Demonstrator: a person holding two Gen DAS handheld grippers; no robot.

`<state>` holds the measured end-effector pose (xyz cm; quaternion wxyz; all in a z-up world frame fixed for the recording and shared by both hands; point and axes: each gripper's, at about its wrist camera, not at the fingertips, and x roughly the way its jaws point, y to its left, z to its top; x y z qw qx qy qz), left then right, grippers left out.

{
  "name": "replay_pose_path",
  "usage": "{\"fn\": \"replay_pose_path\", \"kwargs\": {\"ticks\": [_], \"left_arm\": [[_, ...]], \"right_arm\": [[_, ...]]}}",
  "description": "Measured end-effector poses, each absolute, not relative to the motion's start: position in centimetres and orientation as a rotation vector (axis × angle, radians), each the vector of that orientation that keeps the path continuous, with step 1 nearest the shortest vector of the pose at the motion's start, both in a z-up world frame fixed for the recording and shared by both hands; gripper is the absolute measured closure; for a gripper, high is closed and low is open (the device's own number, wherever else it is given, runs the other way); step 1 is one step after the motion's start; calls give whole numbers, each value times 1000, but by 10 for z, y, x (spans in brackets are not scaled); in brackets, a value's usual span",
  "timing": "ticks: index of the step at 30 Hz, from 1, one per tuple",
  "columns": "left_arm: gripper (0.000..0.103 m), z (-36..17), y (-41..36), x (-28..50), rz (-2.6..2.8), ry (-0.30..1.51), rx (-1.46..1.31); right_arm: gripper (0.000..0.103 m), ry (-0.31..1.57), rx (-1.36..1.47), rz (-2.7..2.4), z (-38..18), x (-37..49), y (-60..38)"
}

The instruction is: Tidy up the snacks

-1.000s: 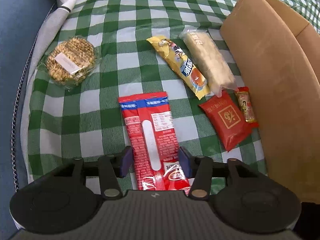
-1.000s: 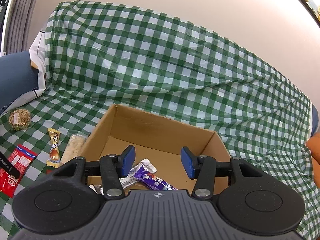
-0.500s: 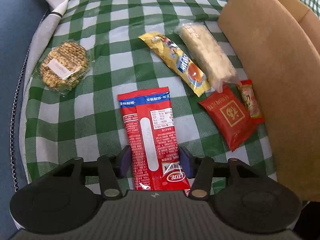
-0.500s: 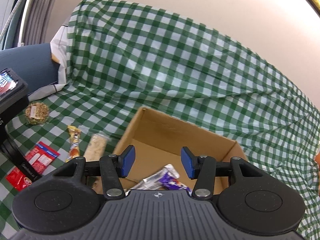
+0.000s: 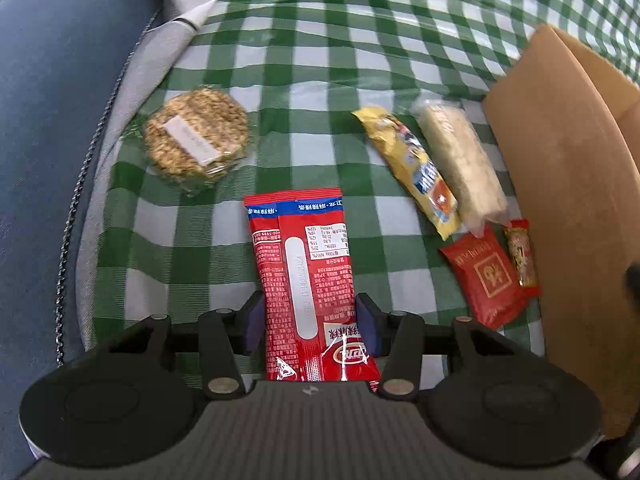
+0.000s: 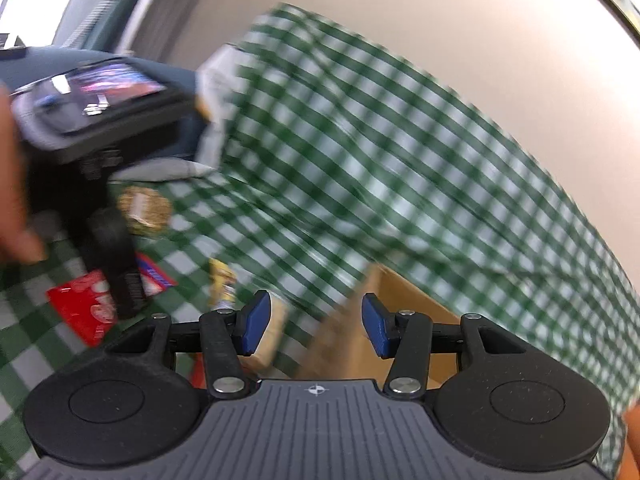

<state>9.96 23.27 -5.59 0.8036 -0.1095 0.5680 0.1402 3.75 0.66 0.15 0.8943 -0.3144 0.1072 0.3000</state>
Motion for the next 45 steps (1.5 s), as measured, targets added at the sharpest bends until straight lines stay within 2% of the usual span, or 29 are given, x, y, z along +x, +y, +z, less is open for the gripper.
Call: {"fn": "replay_pose_path", "kwargs": {"ticks": [13, 21, 30, 33, 38, 42, 45], "left_arm": [[50, -52, 249, 95, 347, 1192, -276], [50, -52, 250, 94, 349, 1189, -283], [50, -51, 251, 94, 344, 1179, -288], [50, -51, 250, 94, 340, 1176, -288], [50, -50, 249, 94, 335, 1170, -288], [50, -50, 250, 94, 332, 1169, -288], [50, -49, 250, 93, 331, 1168, -288]], "right_arm": [[51, 367, -764, 725, -37, 26, 67], [51, 574, -797, 670, -74, 56, 89], [52, 665, -794, 606, -92, 78, 96], [61, 675, -784, 614, -91, 77, 95], [83, 699, -773, 607, -91, 80, 93], [85, 708, -757, 597, -91, 84, 91], [93, 708, -751, 598, -91, 84, 91]]}}
